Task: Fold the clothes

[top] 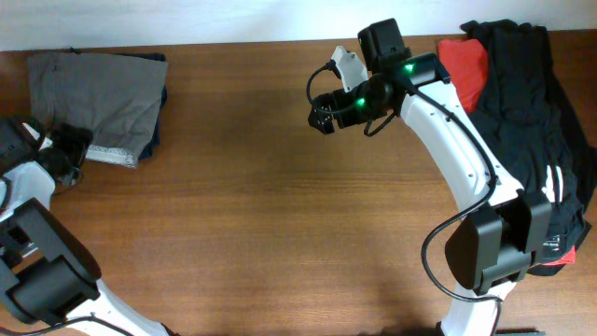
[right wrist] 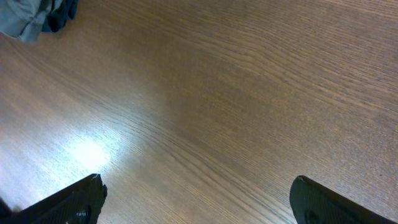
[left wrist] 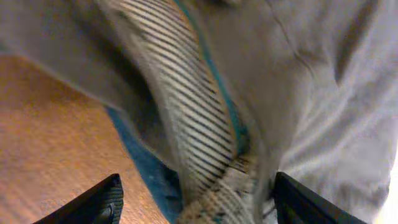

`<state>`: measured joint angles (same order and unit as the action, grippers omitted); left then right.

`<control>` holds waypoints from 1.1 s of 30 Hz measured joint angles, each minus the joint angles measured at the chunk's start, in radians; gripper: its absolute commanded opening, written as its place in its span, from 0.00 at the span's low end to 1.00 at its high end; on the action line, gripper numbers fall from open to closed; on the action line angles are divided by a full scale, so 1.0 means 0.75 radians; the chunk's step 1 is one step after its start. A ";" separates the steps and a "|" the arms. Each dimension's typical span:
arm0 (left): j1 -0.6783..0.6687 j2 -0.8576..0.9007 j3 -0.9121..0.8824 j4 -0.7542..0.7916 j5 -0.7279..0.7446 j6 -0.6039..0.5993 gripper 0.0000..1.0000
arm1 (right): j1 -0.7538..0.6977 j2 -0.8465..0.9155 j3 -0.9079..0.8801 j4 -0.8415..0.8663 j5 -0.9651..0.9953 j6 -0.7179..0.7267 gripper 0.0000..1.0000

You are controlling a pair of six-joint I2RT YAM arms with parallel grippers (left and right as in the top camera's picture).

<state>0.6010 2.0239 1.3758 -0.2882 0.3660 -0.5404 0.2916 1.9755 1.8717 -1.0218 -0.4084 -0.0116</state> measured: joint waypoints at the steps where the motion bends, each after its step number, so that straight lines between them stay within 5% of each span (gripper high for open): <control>1: 0.001 -0.001 0.000 -0.001 0.018 0.020 0.77 | 0.000 0.000 0.000 0.000 0.000 -0.001 0.99; 10: 0.001 -0.188 0.001 -0.101 0.133 0.295 0.78 | 0.000 0.000 0.000 0.003 0.000 -0.001 0.99; 16: -0.026 -0.431 0.008 -0.110 0.128 0.699 0.82 | 0.000 0.000 0.001 0.010 0.000 0.000 0.99; 24: -0.148 -0.351 0.023 0.294 -0.127 1.079 0.83 | 0.000 0.000 0.000 0.038 0.000 0.000 0.99; 33: -0.159 0.033 0.024 0.985 -0.211 1.176 0.87 | 0.000 0.000 0.001 0.036 0.000 -0.001 0.99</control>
<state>0.4820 2.0483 1.3937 0.4507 0.2081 0.3420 0.2916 1.9755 1.8721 -0.9947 -0.4084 -0.0120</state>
